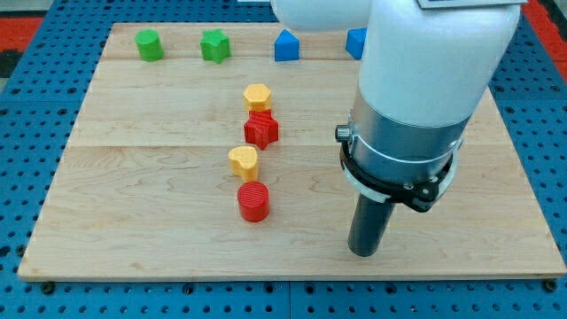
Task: Move your arm parallel to the red circle
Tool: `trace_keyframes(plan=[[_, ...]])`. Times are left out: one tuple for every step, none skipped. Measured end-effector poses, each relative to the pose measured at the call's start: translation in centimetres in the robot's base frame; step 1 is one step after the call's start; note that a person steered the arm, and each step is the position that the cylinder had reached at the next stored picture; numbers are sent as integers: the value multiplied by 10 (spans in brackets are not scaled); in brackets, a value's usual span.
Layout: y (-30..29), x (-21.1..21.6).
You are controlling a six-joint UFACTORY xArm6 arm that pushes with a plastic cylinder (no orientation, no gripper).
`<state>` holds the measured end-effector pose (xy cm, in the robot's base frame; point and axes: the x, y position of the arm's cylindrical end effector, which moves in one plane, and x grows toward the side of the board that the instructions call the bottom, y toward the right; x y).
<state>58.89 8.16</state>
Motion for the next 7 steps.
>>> trace_keyframes(plan=[[0,-2],[0,-3],[0,-3],[0,-3],[1,-3],[1,-3],[1,-2]])
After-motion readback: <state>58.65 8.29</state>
